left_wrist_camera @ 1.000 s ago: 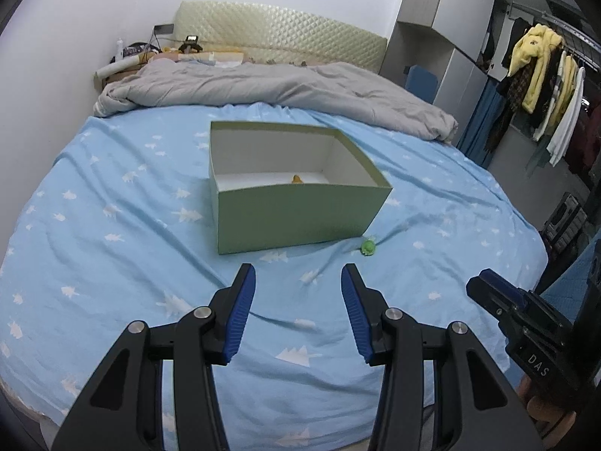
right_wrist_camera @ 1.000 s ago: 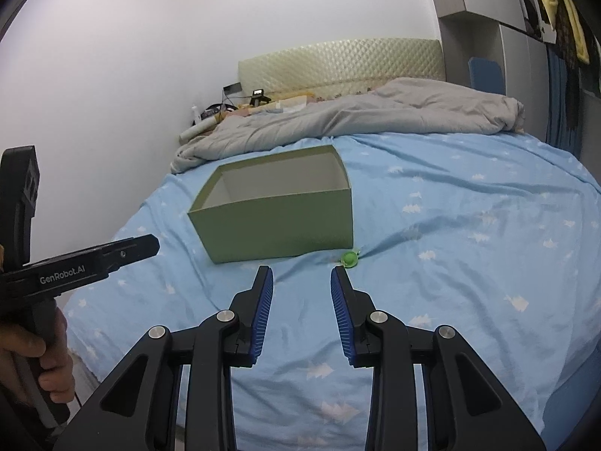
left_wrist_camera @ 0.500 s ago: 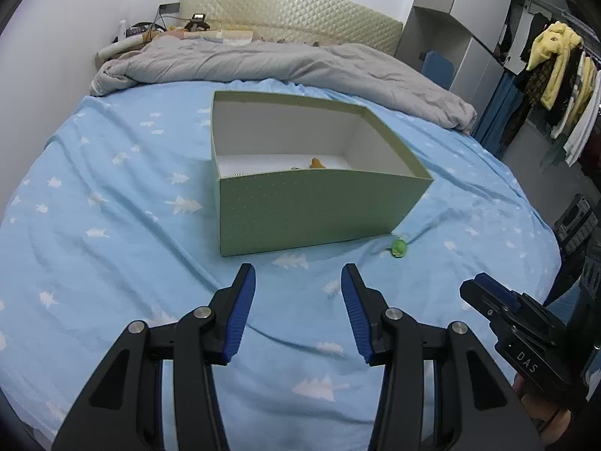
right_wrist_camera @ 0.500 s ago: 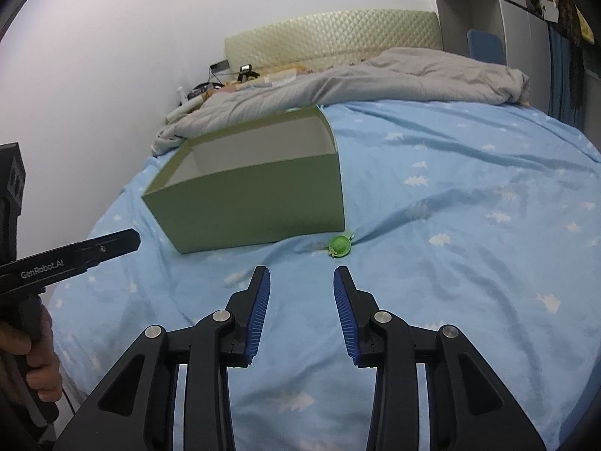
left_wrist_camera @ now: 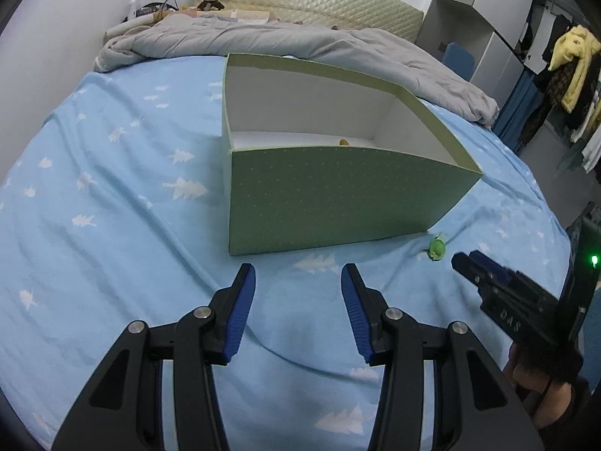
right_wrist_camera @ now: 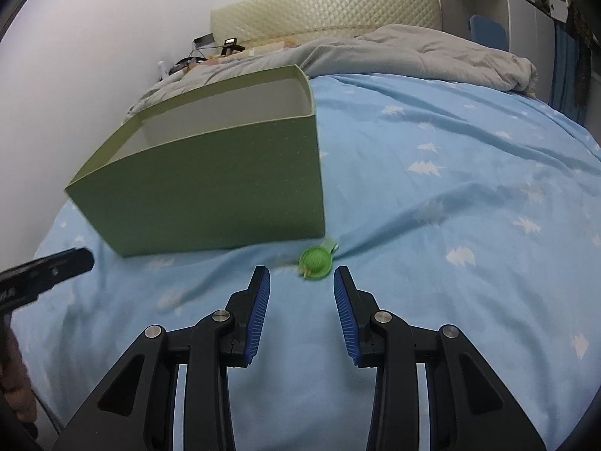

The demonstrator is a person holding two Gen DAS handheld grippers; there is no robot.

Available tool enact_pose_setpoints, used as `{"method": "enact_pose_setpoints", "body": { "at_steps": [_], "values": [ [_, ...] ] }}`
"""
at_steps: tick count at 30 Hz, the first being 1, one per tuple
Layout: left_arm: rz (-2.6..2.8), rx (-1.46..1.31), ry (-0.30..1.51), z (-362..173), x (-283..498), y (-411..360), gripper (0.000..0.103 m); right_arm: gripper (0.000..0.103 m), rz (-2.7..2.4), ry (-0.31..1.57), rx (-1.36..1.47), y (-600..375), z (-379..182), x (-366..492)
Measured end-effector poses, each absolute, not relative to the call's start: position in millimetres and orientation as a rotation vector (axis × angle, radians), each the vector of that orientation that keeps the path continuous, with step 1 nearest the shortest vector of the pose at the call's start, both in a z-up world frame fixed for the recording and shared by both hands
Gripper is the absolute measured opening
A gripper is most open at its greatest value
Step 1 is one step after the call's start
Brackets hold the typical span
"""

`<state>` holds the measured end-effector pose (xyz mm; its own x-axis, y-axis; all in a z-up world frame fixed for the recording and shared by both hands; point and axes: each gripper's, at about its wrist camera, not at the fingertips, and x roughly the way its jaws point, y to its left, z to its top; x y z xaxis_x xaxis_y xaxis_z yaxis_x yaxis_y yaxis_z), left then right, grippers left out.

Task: Organize jewelry
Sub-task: 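Grasp the green hat-shaped charm with the right tool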

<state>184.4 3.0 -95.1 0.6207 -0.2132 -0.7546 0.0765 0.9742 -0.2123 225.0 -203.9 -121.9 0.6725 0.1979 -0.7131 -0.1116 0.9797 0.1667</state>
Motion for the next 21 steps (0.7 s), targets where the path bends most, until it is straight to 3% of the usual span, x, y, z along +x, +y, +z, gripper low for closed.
{"method": "enact_pose_setpoints", "body": {
  "at_steps": [17, 21],
  "values": [
    [-0.168, -0.182, 0.925, -109, 199, -1, 0.048, 0.033, 0.159, 0.881, 0.107, -199, -147, 256],
    [-0.166, -0.179, 0.926, -110, 199, 0, 0.048, 0.023, 0.151, 0.880, 0.097, -199, -147, 255]
  ]
}}
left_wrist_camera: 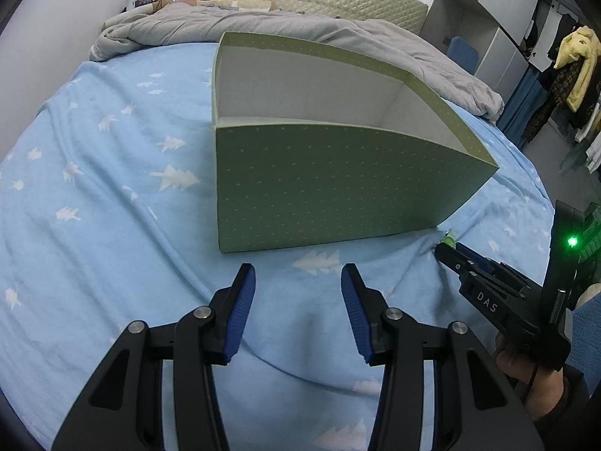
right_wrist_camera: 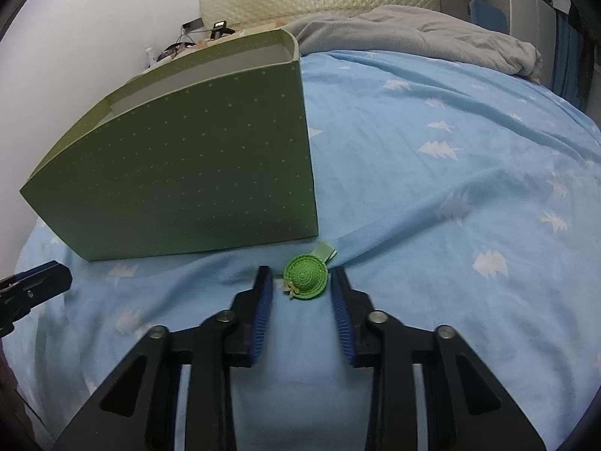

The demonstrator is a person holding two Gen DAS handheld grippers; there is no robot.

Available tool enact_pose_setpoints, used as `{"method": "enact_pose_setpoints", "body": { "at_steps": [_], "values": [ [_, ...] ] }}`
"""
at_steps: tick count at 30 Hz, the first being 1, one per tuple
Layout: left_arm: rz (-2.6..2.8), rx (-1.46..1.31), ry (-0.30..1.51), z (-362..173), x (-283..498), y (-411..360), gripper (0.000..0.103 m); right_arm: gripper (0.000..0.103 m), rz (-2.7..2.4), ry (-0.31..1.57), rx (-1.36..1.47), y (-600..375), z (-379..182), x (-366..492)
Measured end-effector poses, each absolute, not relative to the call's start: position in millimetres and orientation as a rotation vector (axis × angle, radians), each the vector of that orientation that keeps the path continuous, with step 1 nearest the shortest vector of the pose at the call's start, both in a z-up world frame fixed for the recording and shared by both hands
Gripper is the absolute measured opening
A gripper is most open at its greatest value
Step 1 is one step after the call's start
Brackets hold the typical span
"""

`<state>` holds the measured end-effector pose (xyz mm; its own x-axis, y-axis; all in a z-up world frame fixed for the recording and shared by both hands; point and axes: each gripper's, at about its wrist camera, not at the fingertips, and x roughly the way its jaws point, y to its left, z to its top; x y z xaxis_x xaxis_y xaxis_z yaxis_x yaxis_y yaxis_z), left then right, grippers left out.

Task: Organize jewelry
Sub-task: 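Grasp the green hat-shaped charm with the right tool, then carry the green charm over the box with the right tool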

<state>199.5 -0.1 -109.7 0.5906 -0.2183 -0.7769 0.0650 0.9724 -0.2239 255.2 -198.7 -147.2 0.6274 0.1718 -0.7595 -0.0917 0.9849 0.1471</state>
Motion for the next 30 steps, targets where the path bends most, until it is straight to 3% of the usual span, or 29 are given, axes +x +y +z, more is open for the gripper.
{"method": "enact_pose_setpoints", "body": {
  "at_steps": [30],
  "values": [
    [-0.227, -0.127, 0.849, -46, 132, 3, 0.048, 0.022, 0.215, 0.746, 0.124, -181, -48, 125]
  ]
}}
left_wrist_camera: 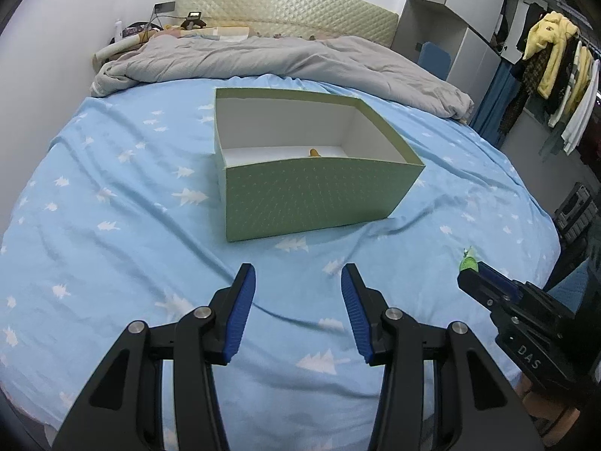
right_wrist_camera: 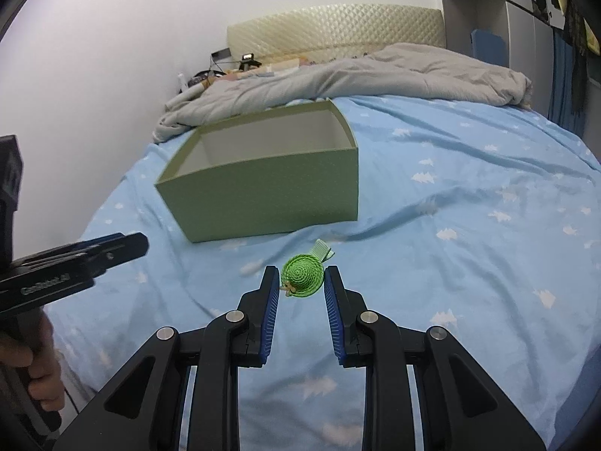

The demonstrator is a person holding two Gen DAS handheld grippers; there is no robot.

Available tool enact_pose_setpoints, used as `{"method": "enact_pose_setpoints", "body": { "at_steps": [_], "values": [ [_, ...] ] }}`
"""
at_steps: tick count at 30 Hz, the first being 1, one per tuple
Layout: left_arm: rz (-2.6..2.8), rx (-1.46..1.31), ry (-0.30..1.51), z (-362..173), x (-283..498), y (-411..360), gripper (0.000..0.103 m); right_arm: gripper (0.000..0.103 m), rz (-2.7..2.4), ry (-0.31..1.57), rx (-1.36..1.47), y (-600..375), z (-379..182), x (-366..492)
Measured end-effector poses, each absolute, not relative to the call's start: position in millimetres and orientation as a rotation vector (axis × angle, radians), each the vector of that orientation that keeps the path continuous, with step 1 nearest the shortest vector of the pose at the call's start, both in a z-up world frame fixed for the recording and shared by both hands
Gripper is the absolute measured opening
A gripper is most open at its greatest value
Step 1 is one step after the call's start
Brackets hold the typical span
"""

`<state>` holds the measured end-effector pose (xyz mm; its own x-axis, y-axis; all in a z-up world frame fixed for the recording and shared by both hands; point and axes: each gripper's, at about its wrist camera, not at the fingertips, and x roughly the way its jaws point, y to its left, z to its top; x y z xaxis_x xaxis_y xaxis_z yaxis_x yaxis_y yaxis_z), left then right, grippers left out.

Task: Organize jewelry
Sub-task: 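Carry the green charm over the box with the right tool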

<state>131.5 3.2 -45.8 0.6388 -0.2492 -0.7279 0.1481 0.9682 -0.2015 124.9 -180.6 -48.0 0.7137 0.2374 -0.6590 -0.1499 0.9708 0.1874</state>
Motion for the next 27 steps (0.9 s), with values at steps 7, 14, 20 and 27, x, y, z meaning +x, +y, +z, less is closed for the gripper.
{"method": "enact_pose_setpoints", "body": {
  "at_steps": [7, 14, 20, 27],
  "values": [
    [-0.226, -0.097, 0.827, -19, 129, 5, 0.048, 0.022, 0.243, 0.679, 0.130, -175, -16, 116],
    [-0.228, -0.089, 0.784, 14, 143, 10, 0.048, 0.022, 0.260, 0.607, 0.101, -166, 16, 124],
    [-0.230, -0.080, 0.773, 31, 161, 15, 0.048, 0.022, 0.264, 0.579, 0.087, -162, 37, 140],
    [-0.212, -0.075, 0.769, 42, 181, 19, 0.048, 0.023, 0.268, 0.590, 0.082, -157, 49, 165]
  ]
}}
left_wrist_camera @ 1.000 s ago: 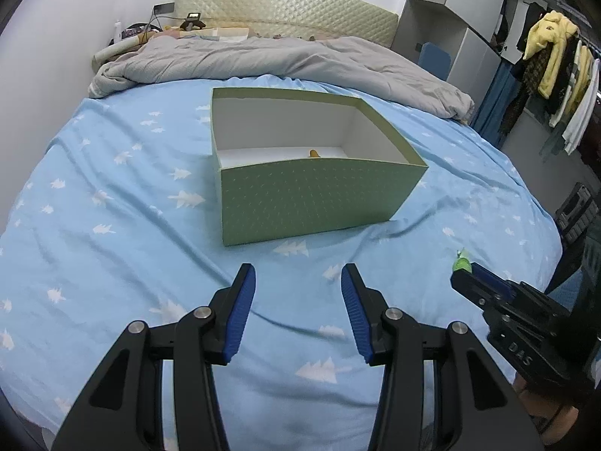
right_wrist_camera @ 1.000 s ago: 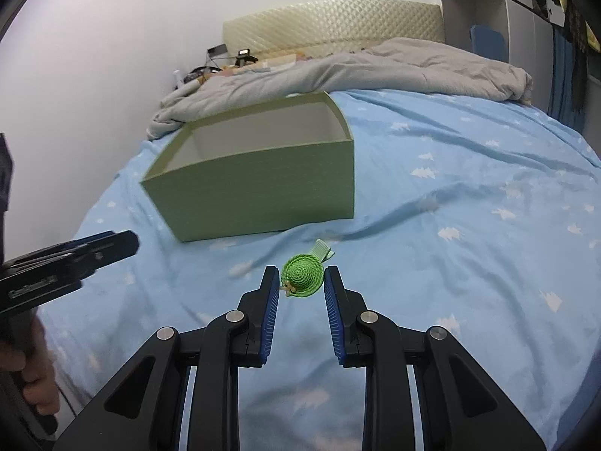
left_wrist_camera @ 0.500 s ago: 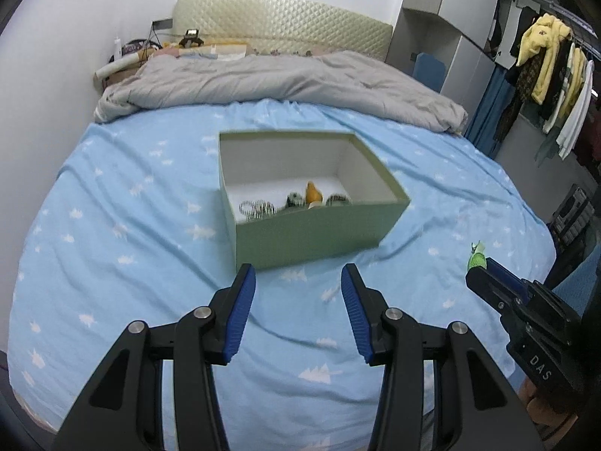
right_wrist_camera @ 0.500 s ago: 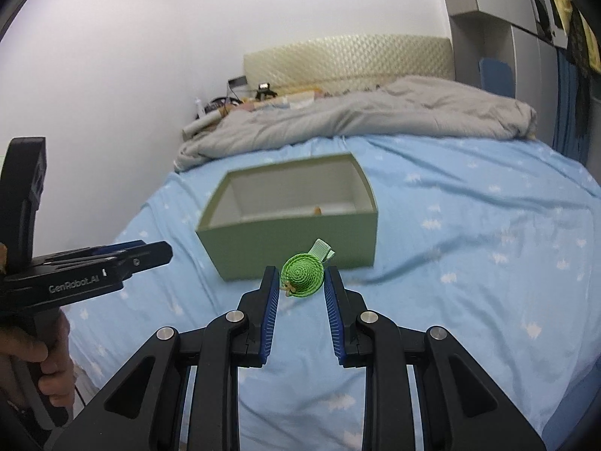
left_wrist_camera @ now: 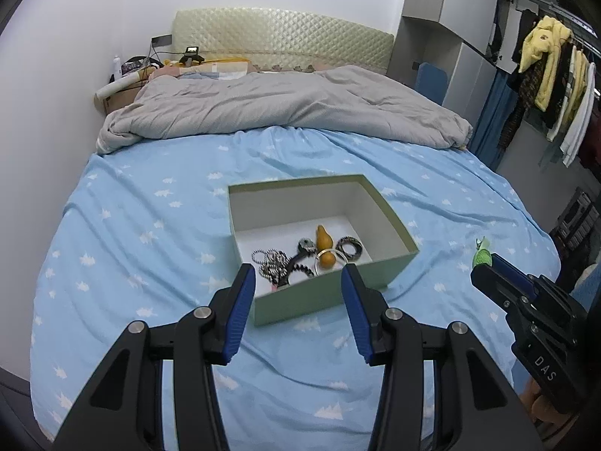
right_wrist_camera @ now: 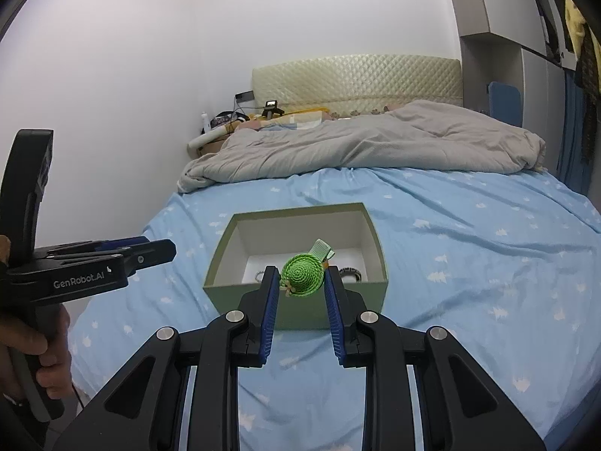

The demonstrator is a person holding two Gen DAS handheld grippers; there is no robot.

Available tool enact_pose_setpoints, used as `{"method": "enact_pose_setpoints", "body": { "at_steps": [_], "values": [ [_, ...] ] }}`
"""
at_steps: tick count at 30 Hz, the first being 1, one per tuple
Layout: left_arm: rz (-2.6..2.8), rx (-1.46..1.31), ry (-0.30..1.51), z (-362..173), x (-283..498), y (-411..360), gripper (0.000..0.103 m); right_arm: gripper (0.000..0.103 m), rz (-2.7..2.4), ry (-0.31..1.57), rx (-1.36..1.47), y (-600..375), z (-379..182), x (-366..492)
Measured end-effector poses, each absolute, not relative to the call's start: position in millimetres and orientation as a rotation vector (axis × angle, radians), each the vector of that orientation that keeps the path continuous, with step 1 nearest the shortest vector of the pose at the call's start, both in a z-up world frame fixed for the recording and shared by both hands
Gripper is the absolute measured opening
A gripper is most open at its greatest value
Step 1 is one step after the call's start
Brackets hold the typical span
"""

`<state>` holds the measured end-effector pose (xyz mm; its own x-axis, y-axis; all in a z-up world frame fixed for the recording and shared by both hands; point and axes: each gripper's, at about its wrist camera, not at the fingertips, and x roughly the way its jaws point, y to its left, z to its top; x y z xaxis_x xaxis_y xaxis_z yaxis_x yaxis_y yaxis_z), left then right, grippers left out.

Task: Organize jewelry
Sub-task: 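Carry the green charm over the box with the right tool, then open the right tool to drop the green charm into the box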

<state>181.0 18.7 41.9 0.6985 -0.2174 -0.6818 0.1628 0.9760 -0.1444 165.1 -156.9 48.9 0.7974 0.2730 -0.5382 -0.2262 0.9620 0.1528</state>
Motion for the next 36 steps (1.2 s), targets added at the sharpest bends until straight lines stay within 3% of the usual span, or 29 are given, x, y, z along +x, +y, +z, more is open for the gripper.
{"method": "enact_pose_setpoints", "body": {
  "at_steps": [28, 31, 33, 36],
  "values": [
    [-0.171, -0.063, 0.912, -9, 275, 9, 0.048, 0.023, 0.243, 0.816, 0.095, -154, -22, 302],
    [-0.169, -0.080, 0.915, -7, 278, 10, 0.048, 0.029, 0.249, 0.822, 0.098, -156, -19, 305],
    [-0.168, -0.083, 0.917, -5, 280, 9, 0.053, 0.040, 0.234, 0.801, 0.100, -160, -11, 302],
    [-0.165, -0.078, 0.904, 5, 278, 7, 0.061, 0.041, 0.230, 0.785, 0.099, -164, 2, 298]
  ]
}}
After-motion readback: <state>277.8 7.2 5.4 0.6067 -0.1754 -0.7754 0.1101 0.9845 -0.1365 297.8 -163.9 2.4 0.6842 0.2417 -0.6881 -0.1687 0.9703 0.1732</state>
